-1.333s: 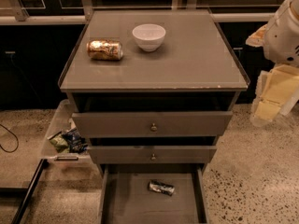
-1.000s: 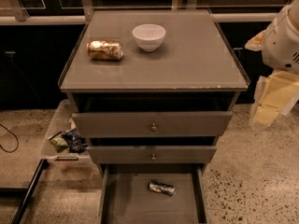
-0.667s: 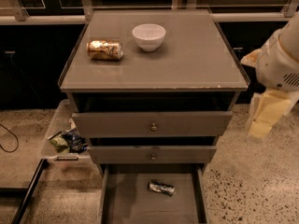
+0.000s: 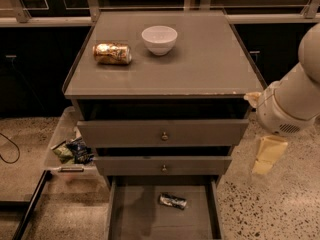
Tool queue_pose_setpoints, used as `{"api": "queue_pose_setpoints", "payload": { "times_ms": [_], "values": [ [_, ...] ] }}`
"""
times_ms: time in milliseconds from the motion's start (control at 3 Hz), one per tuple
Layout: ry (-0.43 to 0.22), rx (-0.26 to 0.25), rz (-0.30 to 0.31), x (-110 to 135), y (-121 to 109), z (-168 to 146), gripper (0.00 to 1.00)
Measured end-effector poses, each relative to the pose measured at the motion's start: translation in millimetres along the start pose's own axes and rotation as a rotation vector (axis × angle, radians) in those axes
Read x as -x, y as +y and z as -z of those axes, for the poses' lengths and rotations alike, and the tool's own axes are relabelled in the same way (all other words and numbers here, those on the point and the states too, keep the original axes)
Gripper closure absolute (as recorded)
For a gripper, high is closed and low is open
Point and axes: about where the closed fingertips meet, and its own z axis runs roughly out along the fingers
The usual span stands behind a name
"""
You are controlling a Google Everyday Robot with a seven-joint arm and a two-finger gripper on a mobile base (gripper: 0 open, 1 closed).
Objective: Pick redbull can from bottom drawer and place on counter
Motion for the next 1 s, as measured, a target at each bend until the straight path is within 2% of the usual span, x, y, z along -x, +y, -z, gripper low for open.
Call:
{"api": "queue_pose_setpoints", "payload": {
  "times_ms": [333,667,1000],
  "values": [
    [-0.014,-0.011,-0.002,-17.3,0.2,-43.4,0.0],
    [0.001,0.016,-0.036,-32.3,1.0,-83.8,0.0],
    [-0.001,0.02,-0.038,-32.3,1.7,-86.1,0.0]
  ]
}}
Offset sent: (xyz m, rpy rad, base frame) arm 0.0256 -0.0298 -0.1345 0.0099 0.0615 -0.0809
